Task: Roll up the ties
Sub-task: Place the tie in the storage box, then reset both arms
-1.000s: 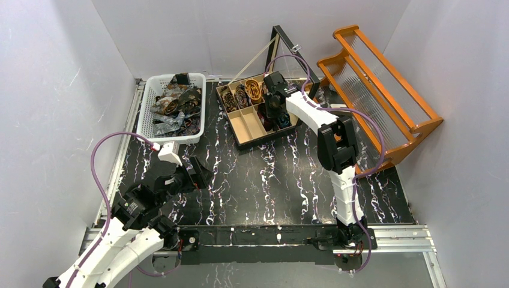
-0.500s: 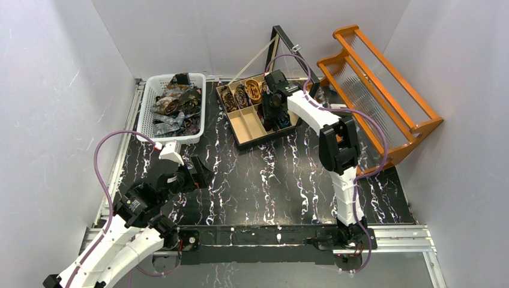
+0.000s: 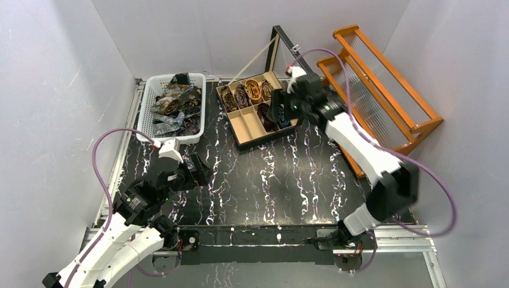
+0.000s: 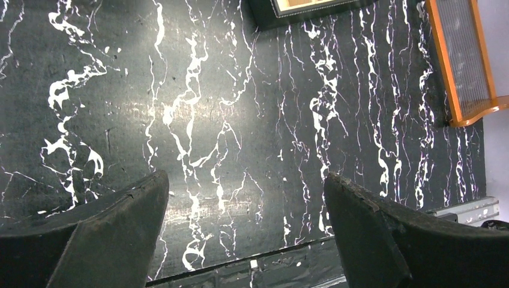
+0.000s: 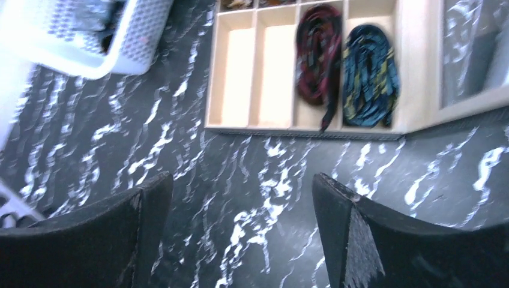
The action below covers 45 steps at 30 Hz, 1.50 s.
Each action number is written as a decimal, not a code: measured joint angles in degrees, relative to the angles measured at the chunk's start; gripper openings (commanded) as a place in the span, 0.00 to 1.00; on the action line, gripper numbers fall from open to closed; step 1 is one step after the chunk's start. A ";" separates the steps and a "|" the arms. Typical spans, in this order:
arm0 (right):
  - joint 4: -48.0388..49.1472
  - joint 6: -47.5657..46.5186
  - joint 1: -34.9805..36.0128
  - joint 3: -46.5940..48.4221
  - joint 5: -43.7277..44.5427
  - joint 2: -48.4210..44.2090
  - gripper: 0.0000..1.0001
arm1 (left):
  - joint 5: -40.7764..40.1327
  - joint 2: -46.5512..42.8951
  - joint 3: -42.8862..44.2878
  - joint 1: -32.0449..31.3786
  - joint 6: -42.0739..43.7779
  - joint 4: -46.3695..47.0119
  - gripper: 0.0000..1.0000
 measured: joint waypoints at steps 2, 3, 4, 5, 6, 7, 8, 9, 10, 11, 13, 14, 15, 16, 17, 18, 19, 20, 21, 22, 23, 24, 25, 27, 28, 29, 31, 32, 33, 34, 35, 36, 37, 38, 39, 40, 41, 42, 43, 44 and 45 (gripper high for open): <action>5.29 3.08 0.00 -10.82 -3.37 -9.09 0.99 | -0.59 1.31 1.75 0.00 0.17 -0.37 0.98; 8.00 5.18 0.00 -16.35 -5.33 -13.22 0.99 | -0.81 1.86 2.54 0.00 0.22 -0.42 0.98; 10.97 7.39 0.00 -21.84 -7.48 -16.98 0.99 | -0.96 2.40 3.32 0.00 0.26 -0.42 0.98; 13.62 9.49 0.00 -26.10 -9.25 -19.58 0.99 | -1.16 2.93 4.07 0.00 0.39 -0.44 0.98; 16.33 11.85 0.00 -30.75 -11.17 -21.99 0.99 | -1.38 3.41 4.66 0.00 0.46 -0.42 0.98; 18.69 14.12 0.02 -34.64 -13.05 -23.65 0.99 | -1.64 3.91 5.20 0.00 0.57 -0.50 0.98; 20.68 15.96 0.02 -37.62 -14.91 -24.39 0.99 | -1.84 4.31 5.64 0.00 0.61 -0.57 0.98; 22.29 17.31 0.02 -39.45 -16.61 -24.41 0.99 | -2.14 4.94 6.29 0.00 0.66 -0.81 0.98; 23.08 18.08 0.02 -40.06 -17.84 -24.09 0.99 | -2.36 5.42 6.75 0.00 0.70 -0.87 0.98; 24.04 18.53 0.02 -40.15 -19.17 -23.58 0.99 | -2.86 6.10 7.43 0.00 0.76 -1.09 0.98; 25.64 17.81 0.02 -38.84 -21.33 -22.73 0.99 | -4.72 7.67 9.20 0.00 0.87 -2.08 0.98; 25.75 16.79 0.07 -37.38 -21.99 -22.27 0.99 | -5.81 8.63 10.40 0.00 0.87 -2.89 0.98; 25.66 15.67 0.13 -35.50 -22.10 -21.75 0.99 | -6.86 9.53 11.58 0.00 0.85 -3.61 0.98; 25.22 14.21 0.26 -33.16 -21.79 -21.18 0.99 | -8.20 10.80 13.25 0.00 0.85 -4.66 0.98; 24.55 12.50 0.44 -30.49 -21.16 -20.61 0.99 | -9.62 12.31 15.21 0.00 0.90 -5.86 0.98; 23.98 11.08 0.52 -28.44 -20.41 -20.24 0.99 | -10.75 13.64 16.92 0.00 1.03 -6.95 0.98; 23.23 8.76 0.74 -25.73 -19.02 -20.06 0.99 | -12.63 15.78 19.50 0.00 1.27 -8.55 0.98; 22.80 7.30 0.85 -24.28 -18.12 -20.09 0.99 | -13.73 17.09 21.03 0.00 1.66 -9.20 0.98; 22.08 5.16 0.92 -22.60 -16.46 -20.31 0.99 | -15.21 19.08 23.08 0.02 2.32 -10.49 0.98; 21.49 3.69 1.05 -21.73 -15.41 -20.52 0.99 | -16.13 20.33 24.30 0.04 2.95 -11.06 0.98; 20.76 2.01 1.14 -21.09 -14.08 -20.83 0.99 | -17.18 21.73 25.55 0.22 3.80 -11.72 0.98; 19.89 0.39 1.18 -20.70 -12.72 -21.18 0.99 | -18.05 22.91 26.56 0.59 4.63 -12.41 0.98; 19.15 -0.76 1.22 -20.63 -11.39 -21.51 0.99 | -18.69 23.78 27.39 1.09 5.64 -13.18 0.98; 16.98 -2.82 1.22 -20.61 -8.26 -22.03 0.99 | -19.17 24.63 28.37 3.04 7.63 -13.92 0.98; 16.11 -3.56 1.20 -20.61 -6.82 -22.12 0.99 | -18.67 24.87 28.72 5.01 9.11 -14.12 0.98; 15.26 -4.26 1.20 -20.61 -5.29 -22.16 0.99 | -18.10 25.20 28.98 7.04 10.25 -14.19 0.98; 13.77 -4.61 1.22 -20.61 -0.94 -22.18 0.99 | -16.06 26.08 29.49 11.76 12.44 -14.40 0.98; 13.14 -4.52 1.22 -20.57 1.42 -22.16 0.99 | -14.53 26.80 29.81 14.82 13.57 -14.49 0.98; 11.93 -4.26 1.25 -20.26 4.17 -22.03 0.99 | -12.83 27.61 30.16 18.05 14.67 -14.53 0.98; 10.49 -4.11 1.20 -19.58 6.73 -21.64 0.99 | -11.65 28.13 30.42 20.22 15.28 -14.58 0.98; 9.11 -3.89 1.18 -18.67 8.55 -20.98 0.99 | -10.45 28.55 30.62 22.69 15.87 -14.51 0.98; 7.43 -3.67 0.96 -17.22 10.49 -19.91 0.99 | -9.31 28.61 30.67 24.68 16.26 -14.51 0.98; 5.90 -3.19 0.57 -15.58 11.87 -18.51 0.99 | -8.70 28.50 30.67 25.59 16.48 -14.60 0.98; 4.35 -2.56 0.17 -13.81 12.74 -16.94 0.99 | -7.69 28.28 30.71 26.25 16.50 -14.78 0.98; 2.86 -2.08 -0.35 -12.07 13.18 -15.34 0.99 | -6.80 28.06 30.73 26.51 16.50 -15.02 0.98; 1.90 -1.64 -0.72 -10.86 13.31 -14.14 0.99 | -5.86 27.91 30.75 26.62 16.44 -15.32 0.98; 1.11 -1.16 -1.07 -9.99 13.00 -13.05 0.99 | -5.05 27.80 30.75 26.64 16.24 -15.74 0.98; 0.61 -0.83 -1.44 -9.77 12.41 -12.59 0.99 | -4.57 27.63 30.73 26.64 15.93 -16.00 0.98; 0.04 -0.50 -1.62 -9.79 11.54 -12.52 0.99 | -4.33 27.34 30.58 26.62 15.63 -16.13 0.98; -0.24 -0.11 -1.70 -9.84 10.62 -12.63 0.99 | -4.28 26.64 30.16 26.62 15.30 -16.13 0.98; 0.07 0.44 -1.70 -10.14 9.20 -13.07 0.99 | -4.33 25.62 29.59 26.64 14.91 -16.28 0.98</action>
